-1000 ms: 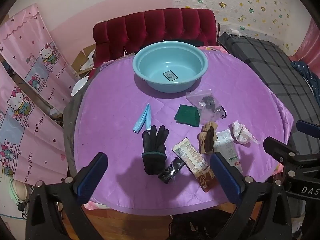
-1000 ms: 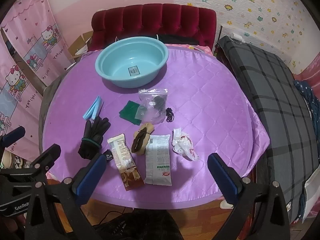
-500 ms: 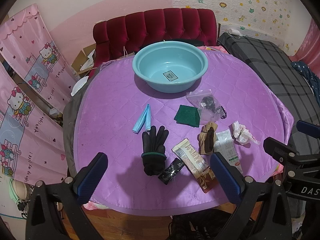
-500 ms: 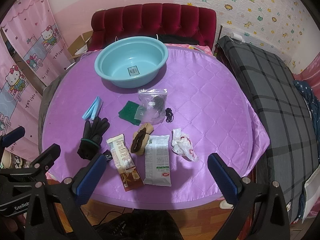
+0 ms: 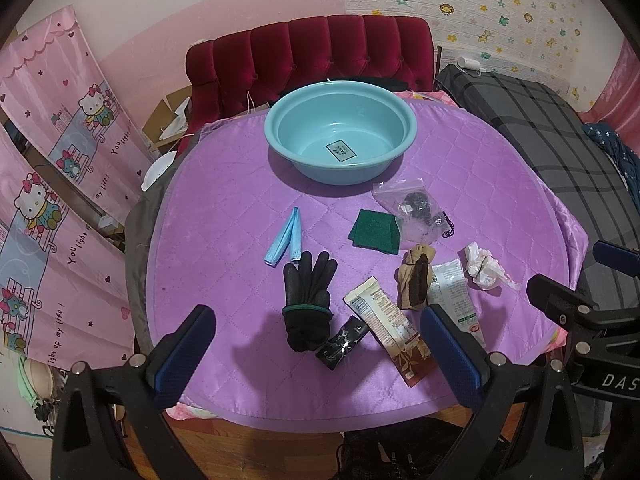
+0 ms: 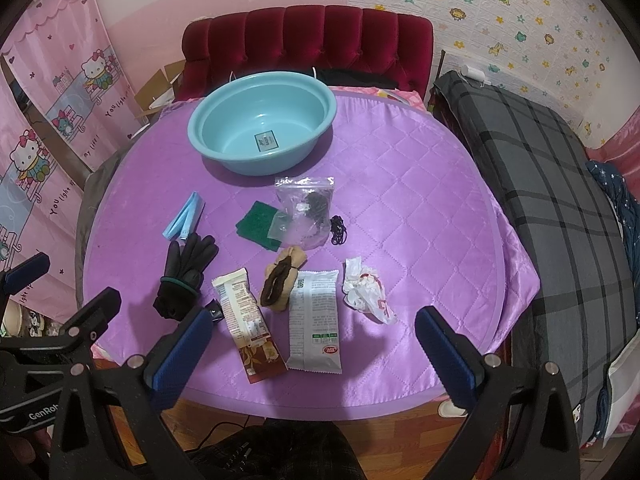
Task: Organize soft objects
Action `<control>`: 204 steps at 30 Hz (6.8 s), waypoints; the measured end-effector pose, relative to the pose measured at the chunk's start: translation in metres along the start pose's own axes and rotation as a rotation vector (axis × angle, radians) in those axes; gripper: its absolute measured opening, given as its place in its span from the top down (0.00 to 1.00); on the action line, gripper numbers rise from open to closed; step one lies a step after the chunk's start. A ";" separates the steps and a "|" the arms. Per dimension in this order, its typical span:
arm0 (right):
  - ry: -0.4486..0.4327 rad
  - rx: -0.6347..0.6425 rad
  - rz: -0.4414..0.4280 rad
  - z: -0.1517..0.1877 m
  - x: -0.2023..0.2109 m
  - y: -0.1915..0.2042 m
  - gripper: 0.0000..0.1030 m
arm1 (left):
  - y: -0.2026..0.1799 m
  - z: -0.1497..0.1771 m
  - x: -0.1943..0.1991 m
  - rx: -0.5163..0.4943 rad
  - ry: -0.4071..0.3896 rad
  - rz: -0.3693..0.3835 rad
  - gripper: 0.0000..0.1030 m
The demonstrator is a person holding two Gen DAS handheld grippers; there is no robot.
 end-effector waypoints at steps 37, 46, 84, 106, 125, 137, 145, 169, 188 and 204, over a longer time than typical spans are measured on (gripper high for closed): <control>0.007 0.007 0.015 -0.003 -0.003 -0.009 0.00 | -0.006 -0.004 -0.003 0.005 0.003 0.011 0.00; 0.010 0.005 0.014 -0.003 -0.003 -0.011 0.00 | -0.008 -0.005 -0.004 0.008 0.007 0.016 0.00; 0.021 0.022 -0.029 -0.007 -0.026 -0.031 0.00 | -0.016 0.001 -0.025 0.043 0.047 0.017 0.00; 0.114 0.079 -0.097 0.028 -0.148 -0.076 0.00 | 0.008 0.073 -0.118 0.112 0.153 0.027 0.00; 0.247 0.005 -0.098 0.022 -0.205 -0.060 0.76 | 0.052 0.060 -0.176 0.100 0.192 0.063 0.00; 0.204 -0.027 -0.079 0.009 -0.163 -0.055 0.76 | 0.031 0.058 -0.228 0.070 0.312 0.145 0.13; 0.196 -0.039 -0.080 0.009 -0.159 -0.057 0.75 | 0.022 0.052 -0.227 0.039 0.283 0.211 0.63; 0.140 0.050 -0.111 -0.032 -0.112 -0.024 0.75 | 0.012 -0.003 -0.112 -0.004 0.116 0.208 0.68; 0.154 0.045 -0.143 -0.110 -0.116 0.010 0.73 | 0.007 -0.068 -0.121 -0.018 0.131 0.222 0.67; 0.145 0.029 -0.179 -0.198 -0.157 0.029 0.73 | 0.008 -0.150 -0.169 -0.064 0.138 0.215 0.67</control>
Point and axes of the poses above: each gripper's, at about its wrist camera, not at the fingertips, and x roughly against the way its jaws point, y to its left, z to its underside, the point moved 9 cm from there along -x, roughly the way its jaws point, and after that the axes turned 1 degree about z, right-handed, at the moved point
